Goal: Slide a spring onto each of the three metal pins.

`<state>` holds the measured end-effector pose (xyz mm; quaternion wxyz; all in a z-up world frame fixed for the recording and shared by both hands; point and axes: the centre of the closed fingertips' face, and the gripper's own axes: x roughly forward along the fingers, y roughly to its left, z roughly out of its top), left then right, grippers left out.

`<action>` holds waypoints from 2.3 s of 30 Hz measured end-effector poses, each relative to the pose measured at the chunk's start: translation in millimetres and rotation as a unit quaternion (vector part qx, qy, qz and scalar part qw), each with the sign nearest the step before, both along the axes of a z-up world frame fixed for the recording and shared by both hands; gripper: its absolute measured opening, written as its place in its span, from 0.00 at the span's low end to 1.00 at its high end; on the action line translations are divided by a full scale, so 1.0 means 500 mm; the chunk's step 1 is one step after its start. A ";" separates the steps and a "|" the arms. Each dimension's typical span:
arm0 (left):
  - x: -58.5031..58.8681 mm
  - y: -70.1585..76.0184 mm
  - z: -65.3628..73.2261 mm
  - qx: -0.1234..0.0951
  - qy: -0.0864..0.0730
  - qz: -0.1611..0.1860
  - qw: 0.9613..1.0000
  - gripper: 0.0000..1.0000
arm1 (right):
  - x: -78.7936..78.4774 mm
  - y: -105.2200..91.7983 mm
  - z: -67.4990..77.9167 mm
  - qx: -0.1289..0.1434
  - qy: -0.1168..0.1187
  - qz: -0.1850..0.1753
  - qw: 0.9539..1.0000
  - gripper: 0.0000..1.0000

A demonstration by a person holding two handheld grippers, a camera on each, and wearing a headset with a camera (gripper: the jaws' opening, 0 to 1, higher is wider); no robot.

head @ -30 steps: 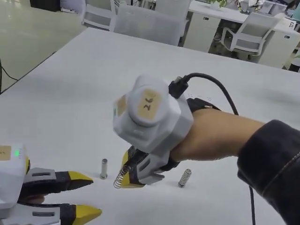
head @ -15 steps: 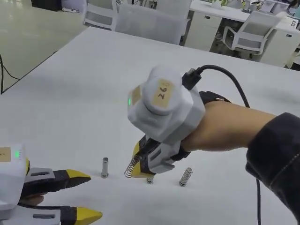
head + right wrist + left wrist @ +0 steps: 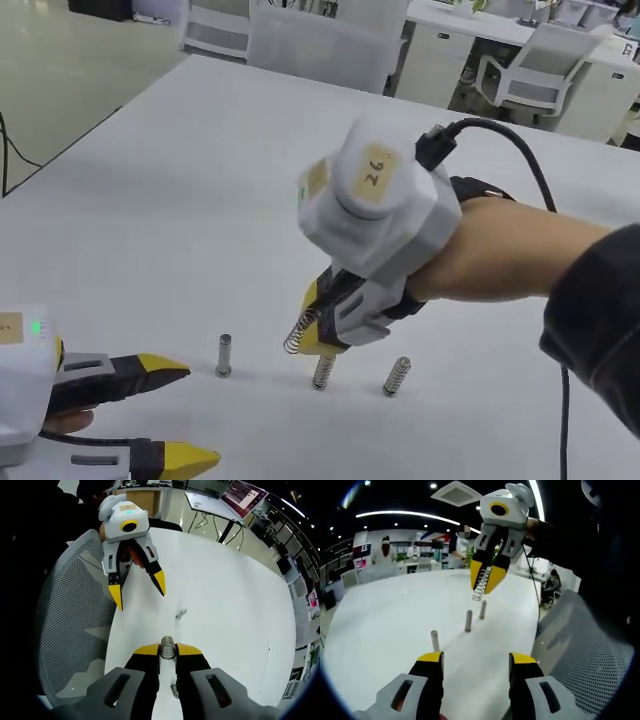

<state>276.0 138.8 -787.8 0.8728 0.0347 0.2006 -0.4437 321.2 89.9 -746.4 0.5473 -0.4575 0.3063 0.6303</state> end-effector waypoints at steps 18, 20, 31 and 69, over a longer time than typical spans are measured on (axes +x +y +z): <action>0.006 0.009 -0.001 -0.008 -0.008 0.017 1.000 0.53 | 0.022 0.051 0.000 -0.006 -0.014 0.023 1.000 0.08; 0.008 0.010 -0.002 -0.007 -0.009 0.020 1.000 0.55 | 0.025 0.057 -0.004 -0.009 -0.015 0.026 0.999 0.08; 0.011 0.016 -0.002 -0.011 -0.009 0.030 0.999 0.56 | 0.039 0.092 -0.028 -0.022 -0.014 0.045 0.999 0.08; 0.012 0.024 -0.005 -0.001 -0.015 0.034 0.999 0.55 | 0.053 0.140 -0.101 -0.061 -0.001 0.077 0.995 0.08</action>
